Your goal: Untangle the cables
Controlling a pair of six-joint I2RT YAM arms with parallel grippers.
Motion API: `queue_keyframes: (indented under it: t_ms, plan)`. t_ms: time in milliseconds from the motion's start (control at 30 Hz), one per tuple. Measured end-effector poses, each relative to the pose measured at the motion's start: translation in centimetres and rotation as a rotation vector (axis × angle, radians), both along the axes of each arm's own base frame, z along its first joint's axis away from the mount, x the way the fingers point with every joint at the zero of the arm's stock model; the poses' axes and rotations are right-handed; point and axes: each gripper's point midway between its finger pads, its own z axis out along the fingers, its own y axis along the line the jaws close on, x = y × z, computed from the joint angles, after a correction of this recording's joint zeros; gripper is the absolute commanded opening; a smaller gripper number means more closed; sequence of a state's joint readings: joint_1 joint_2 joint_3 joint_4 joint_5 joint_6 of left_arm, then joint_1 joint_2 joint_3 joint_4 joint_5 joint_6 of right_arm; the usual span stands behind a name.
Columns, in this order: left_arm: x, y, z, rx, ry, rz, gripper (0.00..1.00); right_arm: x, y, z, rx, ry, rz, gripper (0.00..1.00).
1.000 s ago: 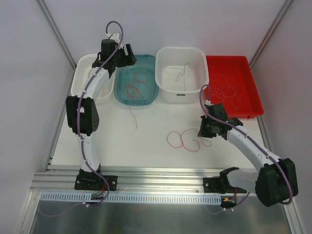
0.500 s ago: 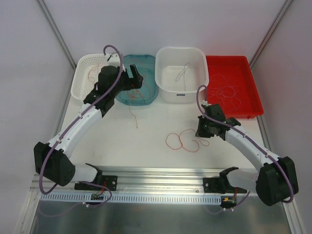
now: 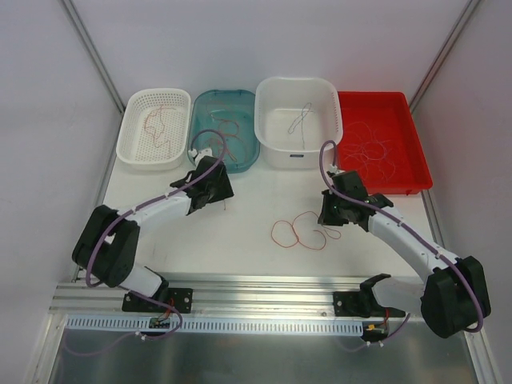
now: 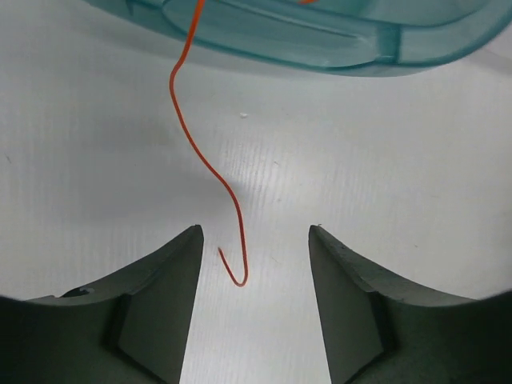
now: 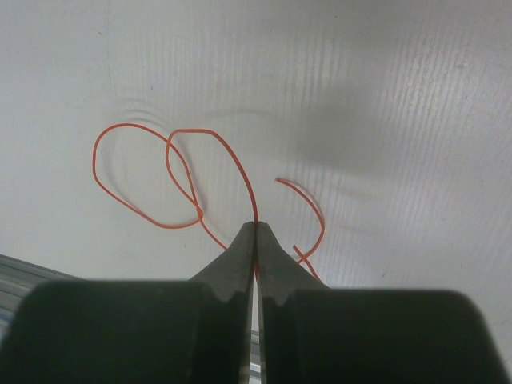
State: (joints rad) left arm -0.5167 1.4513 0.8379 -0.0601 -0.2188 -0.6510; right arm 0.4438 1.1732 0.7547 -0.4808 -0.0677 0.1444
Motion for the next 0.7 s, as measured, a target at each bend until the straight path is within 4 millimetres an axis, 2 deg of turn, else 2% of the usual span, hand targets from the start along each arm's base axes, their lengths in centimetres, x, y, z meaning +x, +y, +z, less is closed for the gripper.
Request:
queue_keyframes:
  t_ms: [133,167,233,267,300,367,433,500,600,700]
  plan:
    - [-0.1,0.2,-3.6,0.03,0.083,0.032,0.4,-0.2,0.1,-0.2,0.0,0.0,0.005,0.02]
    - [-0.2,0.2,-4.4,0.036,0.101,0.038,0.28,-0.2,0.0,-0.3,-0.002,0.003,0.006,0.02]
    - [-0.4,0.2,-5.6,0.044,0.132,0.044,0.16,-0.3,0.0,-0.3,-0.003,0.005,0.005,0.02]
    - [-0.6,0.2,-5.8,0.047,0.139,0.042,0.06,-0.3,0.0,-0.3,-0.003,0.005,0.006,0.02]
    - [-0.6,0.2,-5.8,0.051,0.137,0.041,0.02,-0.3,0.0,-0.3,-0.004,0.003,0.005,0.02]
    - [-0.5,0.2,-5.0,0.063,0.111,0.036,0.0,-0.3,0.0,-0.2,-0.002,-0.003,0.004,0.02]
    - [-0.7,0.1,-3.6,0.085,0.075,0.015,0.0,-0.3,0.0,-0.1,-0.001,-0.005,0.004,0.02]
    - [-0.5,0.2,-1.2,0.113,0.022,-0.005,0.0,-0.3,0.0,-0.1,-0.002,-0.005,0.004,0.02]
    - [1.7,0.0,4.2,0.148,-0.101,-0.034,0.0,-0.2,0.0,-0.1,-0.001,-0.005,0.004,0.02]
    - [5.5,-0.2,10.6,0.152,-0.239,-0.037,0.0,-0.3,0.0,-0.2,-0.002,-0.004,0.005,0.02]
